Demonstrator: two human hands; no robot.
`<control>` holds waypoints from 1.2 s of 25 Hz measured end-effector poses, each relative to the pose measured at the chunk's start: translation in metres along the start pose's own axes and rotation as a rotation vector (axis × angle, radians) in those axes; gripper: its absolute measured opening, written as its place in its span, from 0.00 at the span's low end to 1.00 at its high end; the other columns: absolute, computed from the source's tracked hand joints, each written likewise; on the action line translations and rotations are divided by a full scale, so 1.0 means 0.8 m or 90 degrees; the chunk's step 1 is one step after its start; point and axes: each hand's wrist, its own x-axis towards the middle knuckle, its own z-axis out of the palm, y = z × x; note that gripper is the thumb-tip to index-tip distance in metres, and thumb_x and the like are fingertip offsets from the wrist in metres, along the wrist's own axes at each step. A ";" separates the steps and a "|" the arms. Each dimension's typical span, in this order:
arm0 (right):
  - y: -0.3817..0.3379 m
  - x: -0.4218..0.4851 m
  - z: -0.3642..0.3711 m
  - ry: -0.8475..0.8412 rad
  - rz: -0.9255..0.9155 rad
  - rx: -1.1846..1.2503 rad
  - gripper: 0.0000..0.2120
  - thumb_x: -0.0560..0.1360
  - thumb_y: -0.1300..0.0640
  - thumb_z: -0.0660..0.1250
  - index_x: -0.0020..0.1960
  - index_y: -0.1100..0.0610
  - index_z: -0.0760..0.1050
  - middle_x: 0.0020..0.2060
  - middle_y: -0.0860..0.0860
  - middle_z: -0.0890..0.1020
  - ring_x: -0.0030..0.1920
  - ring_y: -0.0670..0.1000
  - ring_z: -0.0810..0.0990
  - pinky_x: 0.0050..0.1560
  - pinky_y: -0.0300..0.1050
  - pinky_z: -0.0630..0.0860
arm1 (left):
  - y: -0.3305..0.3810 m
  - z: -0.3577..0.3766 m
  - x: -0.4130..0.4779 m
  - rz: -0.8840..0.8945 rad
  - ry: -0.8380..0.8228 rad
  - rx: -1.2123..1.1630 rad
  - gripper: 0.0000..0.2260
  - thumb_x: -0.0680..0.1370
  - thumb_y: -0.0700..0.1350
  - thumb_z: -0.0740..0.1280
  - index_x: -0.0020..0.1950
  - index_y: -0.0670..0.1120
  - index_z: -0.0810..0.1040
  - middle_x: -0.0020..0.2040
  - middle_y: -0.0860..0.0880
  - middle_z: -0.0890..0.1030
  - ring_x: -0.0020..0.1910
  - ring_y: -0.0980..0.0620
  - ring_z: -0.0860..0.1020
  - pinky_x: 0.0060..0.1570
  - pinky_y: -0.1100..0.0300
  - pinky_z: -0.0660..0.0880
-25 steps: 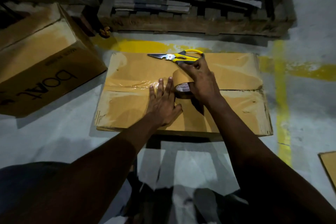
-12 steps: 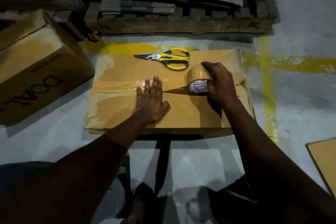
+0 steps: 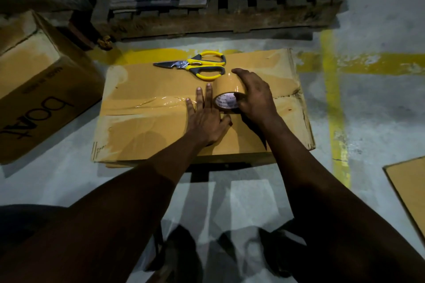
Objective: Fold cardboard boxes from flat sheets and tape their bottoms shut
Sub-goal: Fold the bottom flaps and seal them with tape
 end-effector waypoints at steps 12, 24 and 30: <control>0.041 -0.019 -0.038 0.140 0.060 -0.026 0.32 0.66 0.64 0.66 0.70 0.50 0.71 0.56 0.53 0.79 0.54 0.56 0.74 0.51 0.55 0.74 | 0.042 -0.004 0.008 0.047 -0.004 0.018 0.36 0.79 0.60 0.53 0.79 0.47 0.39 0.79 0.44 0.37 0.77 0.40 0.36 0.72 0.37 0.39; 0.097 -0.030 -0.078 0.270 0.158 -0.059 0.27 0.66 0.60 0.64 0.64 0.49 0.77 0.57 0.49 0.82 0.54 0.58 0.75 0.51 0.54 0.73 | 0.094 -0.008 0.013 0.098 -0.011 0.044 0.37 0.79 0.61 0.53 0.79 0.45 0.39 0.79 0.45 0.37 0.77 0.40 0.38 0.73 0.38 0.41; 0.096 -0.026 -0.080 0.153 0.150 -0.100 0.26 0.68 0.59 0.67 0.66 0.54 0.75 0.57 0.56 0.78 0.58 0.62 0.72 0.50 0.50 0.70 | 0.118 0.005 0.014 0.091 -0.014 0.039 0.36 0.79 0.61 0.51 0.79 0.44 0.41 0.79 0.44 0.39 0.77 0.40 0.37 0.73 0.37 0.41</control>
